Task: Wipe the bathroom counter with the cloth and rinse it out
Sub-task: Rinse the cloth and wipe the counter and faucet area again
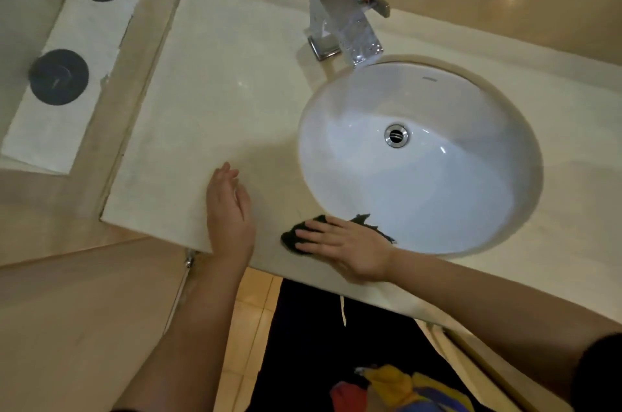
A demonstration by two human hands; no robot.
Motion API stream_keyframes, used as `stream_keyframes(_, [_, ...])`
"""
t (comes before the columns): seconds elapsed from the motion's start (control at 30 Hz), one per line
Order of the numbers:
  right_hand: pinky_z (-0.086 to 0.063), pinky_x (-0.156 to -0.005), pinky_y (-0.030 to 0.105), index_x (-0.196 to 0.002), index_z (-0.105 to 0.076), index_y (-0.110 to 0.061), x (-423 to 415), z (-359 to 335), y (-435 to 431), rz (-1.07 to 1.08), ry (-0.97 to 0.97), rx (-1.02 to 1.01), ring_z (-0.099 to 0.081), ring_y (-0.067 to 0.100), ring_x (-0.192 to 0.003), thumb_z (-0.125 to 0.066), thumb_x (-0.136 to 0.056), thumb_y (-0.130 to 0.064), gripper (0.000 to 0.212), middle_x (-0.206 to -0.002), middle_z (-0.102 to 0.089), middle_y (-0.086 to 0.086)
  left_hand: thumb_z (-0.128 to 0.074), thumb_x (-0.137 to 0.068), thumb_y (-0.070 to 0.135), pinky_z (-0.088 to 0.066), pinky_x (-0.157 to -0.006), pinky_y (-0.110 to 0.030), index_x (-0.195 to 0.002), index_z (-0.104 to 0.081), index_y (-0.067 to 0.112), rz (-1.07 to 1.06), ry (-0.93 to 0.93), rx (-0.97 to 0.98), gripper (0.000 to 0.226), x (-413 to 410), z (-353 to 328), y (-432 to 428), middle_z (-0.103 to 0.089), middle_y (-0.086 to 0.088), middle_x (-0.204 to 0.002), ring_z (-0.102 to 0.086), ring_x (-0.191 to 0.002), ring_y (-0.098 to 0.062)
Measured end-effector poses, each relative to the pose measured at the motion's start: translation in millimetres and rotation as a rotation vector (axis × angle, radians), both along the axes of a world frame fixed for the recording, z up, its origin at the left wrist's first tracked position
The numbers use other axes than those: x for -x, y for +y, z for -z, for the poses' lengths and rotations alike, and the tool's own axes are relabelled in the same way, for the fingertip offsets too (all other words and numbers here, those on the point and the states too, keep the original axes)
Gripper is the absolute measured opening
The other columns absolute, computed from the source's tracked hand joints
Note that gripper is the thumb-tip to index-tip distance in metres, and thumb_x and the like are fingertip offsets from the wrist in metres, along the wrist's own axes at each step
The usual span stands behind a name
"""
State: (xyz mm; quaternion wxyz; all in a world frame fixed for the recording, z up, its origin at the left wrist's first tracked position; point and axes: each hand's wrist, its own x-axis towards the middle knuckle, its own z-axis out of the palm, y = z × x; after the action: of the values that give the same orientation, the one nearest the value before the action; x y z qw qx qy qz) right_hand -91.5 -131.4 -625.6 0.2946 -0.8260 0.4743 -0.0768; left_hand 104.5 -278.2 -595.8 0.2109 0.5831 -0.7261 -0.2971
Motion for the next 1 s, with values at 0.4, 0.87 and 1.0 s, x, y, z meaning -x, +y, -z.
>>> stream_keyframes(0.4, [-0.011, -0.119, 0.036, -0.15, -0.028, -0.027, 87.1, -9.9, 217.7, 0.293, 0.036, -0.078, -0.011, 0.013, -0.147, -0.04, -0.101, -0.017, 0.052, -0.158, -0.02, -0.008, -0.03, -0.096, 0.027, -0.026, -0.114, -0.033, -0.122, -0.055, 0.007, 0.547, -0.041, -0.072, 0.042, 125.9, -2.1, 143.2, -0.047, -0.007, -0.142, -0.032, -0.138, -0.021])
stream_keyframes(0.87, [-0.009, -0.119, 0.047, -0.153, -0.011, -0.022, 128.3, -20.7, 253.6, 1.51, 0.423, -0.232, -0.003, 0.019, -0.147, -0.011, -0.1, -0.04, 0.056, -0.16, -0.011, 0.001, -0.031, -0.091, 0.024, -0.023, -0.117, -0.04, -0.129, -0.054, 0.006, 0.863, -0.277, -0.021, 0.048, 136.2, -5.2, 179.8, -0.042, -0.009, -0.147, -0.032, -0.14, -0.024])
stream_keyframes(1.0, [-0.002, -0.119, 0.043, -0.153, -0.008, -0.023, 66.8, -18.8, 213.4, 1.492, 0.406, -0.257, 0.001, 0.018, -0.147, -0.01, -0.099, -0.041, 0.057, -0.159, -0.004, -0.002, -0.029, -0.091, 0.025, -0.027, -0.115, -0.044, -0.128, -0.054, 0.005, 0.905, -0.264, -0.01, 0.049, 123.2, -9.2, 152.6, -0.043, -0.009, -0.147, -0.033, -0.139, -0.026])
